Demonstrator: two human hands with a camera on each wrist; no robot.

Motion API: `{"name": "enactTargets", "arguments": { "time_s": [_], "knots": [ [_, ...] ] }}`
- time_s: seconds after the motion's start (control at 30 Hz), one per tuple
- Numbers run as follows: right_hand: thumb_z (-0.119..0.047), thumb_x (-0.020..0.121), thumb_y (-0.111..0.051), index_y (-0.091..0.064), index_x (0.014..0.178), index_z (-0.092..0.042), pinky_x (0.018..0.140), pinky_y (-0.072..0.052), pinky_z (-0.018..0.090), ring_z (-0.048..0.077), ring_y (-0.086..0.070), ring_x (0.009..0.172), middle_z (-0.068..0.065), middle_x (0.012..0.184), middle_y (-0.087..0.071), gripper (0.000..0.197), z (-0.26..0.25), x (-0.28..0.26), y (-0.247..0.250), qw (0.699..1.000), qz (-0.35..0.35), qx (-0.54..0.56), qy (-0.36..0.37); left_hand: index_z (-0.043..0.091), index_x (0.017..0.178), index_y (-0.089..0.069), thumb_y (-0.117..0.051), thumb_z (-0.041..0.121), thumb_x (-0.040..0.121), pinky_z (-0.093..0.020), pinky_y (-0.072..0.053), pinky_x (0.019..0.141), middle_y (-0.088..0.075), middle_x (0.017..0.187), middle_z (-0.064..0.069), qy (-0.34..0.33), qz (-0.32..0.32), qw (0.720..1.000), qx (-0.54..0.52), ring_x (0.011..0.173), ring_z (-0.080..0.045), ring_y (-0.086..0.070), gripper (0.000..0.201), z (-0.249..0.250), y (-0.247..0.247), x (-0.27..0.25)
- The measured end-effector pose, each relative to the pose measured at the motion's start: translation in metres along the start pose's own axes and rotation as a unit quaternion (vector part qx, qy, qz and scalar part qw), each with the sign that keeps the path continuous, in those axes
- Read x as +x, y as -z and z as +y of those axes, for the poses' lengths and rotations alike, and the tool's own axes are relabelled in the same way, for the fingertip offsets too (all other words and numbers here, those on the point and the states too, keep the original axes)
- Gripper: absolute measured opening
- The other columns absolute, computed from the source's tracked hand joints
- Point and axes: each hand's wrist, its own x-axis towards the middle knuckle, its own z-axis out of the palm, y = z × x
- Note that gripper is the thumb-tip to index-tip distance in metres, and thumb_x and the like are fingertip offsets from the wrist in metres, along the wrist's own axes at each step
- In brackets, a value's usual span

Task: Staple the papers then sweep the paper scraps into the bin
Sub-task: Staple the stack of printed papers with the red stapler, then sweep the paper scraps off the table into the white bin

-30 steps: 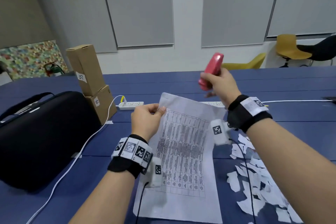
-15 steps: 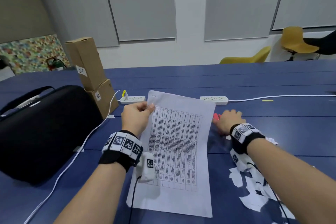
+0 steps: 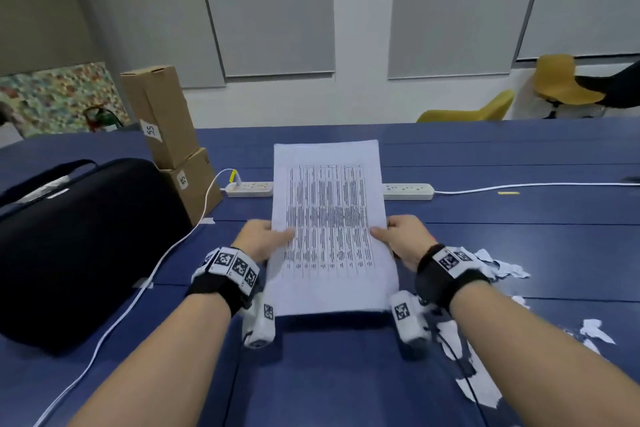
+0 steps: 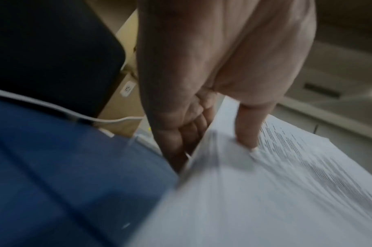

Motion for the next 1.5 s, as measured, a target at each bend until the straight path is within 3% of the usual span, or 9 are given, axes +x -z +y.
{"name": "enactTargets", "arguments": {
  "time_s": [0.23, 0.43, 0.53, 0.67, 0.87, 0.97, 1.17, 1.33, 1.5],
  "knots": [
    [-0.022, 0.087, -0.065, -0.050, 0.070, -0.008, 0.057, -0.043, 0.026, 0.026, -0.056, 0.075, 0.009, 0.086, -0.059, 0.026, -0.005, 0.062, -0.079, 0.960, -0.002, -0.272, -0.067, 0.012, 0.106, -0.076, -0.071, 0.038, 0.080, -0.030, -0.050, 0.093, -0.072, 0.115, -0.007, 0.098, 0.119, 0.971, 0.181, 0.116, -0.027, -0.063, 0.036, -0.033, 0.013, 0.055],
    [-0.026, 0.088, -0.067, -0.057, 0.080, -0.007, 0.066, -0.046, 0.027, 0.026, -0.062, 0.083, 0.010, 0.094, -0.064, 0.023, 0.000, 0.074, -0.098, 0.948, -0.006, -0.307, -0.083, 0.010, 0.068, -0.062, -0.073, 0.035, 0.073, -0.028, -0.048, 0.057, -0.069, 0.081, -0.012, 0.108, 0.122, 0.948, 0.274, 0.080, -0.030, -0.068, 0.029, -0.040, 0.015, 0.079],
    [-0.032, 0.090, -0.063, -0.050, 0.070, -0.008, 0.066, -0.050, 0.030, 0.026, -0.058, 0.075, 0.008, 0.085, -0.061, 0.033, -0.010, 0.066, -0.086, 0.949, 0.005, -0.303, -0.082, 0.008, 0.086, -0.062, -0.071, 0.046, 0.068, -0.035, -0.054, 0.077, -0.068, 0.112, -0.017, 0.115, 0.108, 0.941, 0.298, 0.102, -0.034, -0.065, 0.043, -0.034, 0.010, 0.067],
    [-0.023, 0.085, -0.061, -0.055, 0.079, -0.005, 0.062, -0.047, 0.030, 0.030, -0.060, 0.072, 0.012, 0.080, -0.062, 0.019, -0.045, 0.032, -0.047, 0.969, 0.012, -0.239, -0.060, 0.008, 0.138, -0.047, -0.061, 0.059, 0.078, -0.041, -0.046, 0.103, -0.054, 0.140, -0.013, 0.016, 0.083, 0.946, 0.312, 0.128, -0.032, -0.052, 0.079, 0.008, -0.007, 0.027],
    [-0.014, 0.090, -0.059, -0.059, 0.083, -0.005, 0.043, -0.043, 0.025, 0.024, -0.058, 0.047, 0.013, 0.067, -0.064, 0.012, -0.071, -0.105, 0.054, 0.992, 0.029, -0.112, 0.060, 0.013, 0.110, -0.070, -0.061, 0.054, 0.081, -0.029, -0.049, 0.088, -0.072, 0.113, -0.005, -0.196, -0.110, 0.924, 0.310, 0.107, -0.023, -0.065, 0.051, 0.068, -0.091, -0.085],
    [-0.009, 0.091, -0.060, -0.061, 0.080, -0.003, 0.038, -0.042, 0.023, 0.018, -0.054, 0.037, 0.007, 0.056, -0.063, 0.012, -0.035, -0.200, 0.087, 0.985, -0.066, -0.157, 0.030, 0.008, 0.073, -0.062, -0.063, 0.061, 0.075, -0.030, -0.044, 0.066, -0.067, 0.080, -0.009, -0.196, -0.210, 0.871, 0.400, 0.083, -0.030, -0.062, 0.053, 0.063, -0.147, -0.147],
    [-0.014, 0.091, -0.058, -0.068, 0.098, 0.007, 0.045, -0.048, 0.023, 0.018, -0.061, 0.042, 0.019, 0.078, -0.074, 0.024, 0.136, -0.295, 0.085, 0.874, -0.326, -0.279, -0.229, 0.006, 0.071, -0.054, -0.078, 0.064, 0.061, -0.031, -0.044, 0.067, -0.063, 0.089, -0.009, -0.203, -0.248, 0.790, 0.523, 0.084, -0.030, -0.060, 0.064, 0.055, -0.184, -0.207],
    [-0.026, 0.086, -0.063, -0.071, 0.092, -0.004, 0.069, -0.059, 0.038, 0.031, -0.069, 0.069, 0.024, 0.103, -0.075, 0.024, 0.310, -0.273, 0.102, 0.877, -0.130, -0.259, -0.383, 0.010, 0.062, -0.043, -0.077, 0.068, 0.057, -0.031, -0.042, 0.063, -0.057, 0.071, -0.007, -0.226, -0.238, 0.757, 0.565, 0.074, -0.030, -0.055, 0.068, 0.044, -0.197, -0.209],
    [-0.029, 0.090, -0.056, -0.032, 0.153, -0.018, 0.108, -0.042, 0.039, 0.034, -0.042, 0.139, 0.016, 0.157, -0.034, 0.069, 0.387, -0.263, 0.107, 0.811, -0.056, -0.383, -0.438, 0.008, 0.058, -0.041, -0.073, 0.074, 0.055, -0.029, -0.038, 0.052, -0.049, 0.055, -0.005, -0.219, -0.223, 0.752, 0.580, 0.051, -0.019, -0.045, 0.074, 0.038, -0.200, -0.201]
  ]
}}
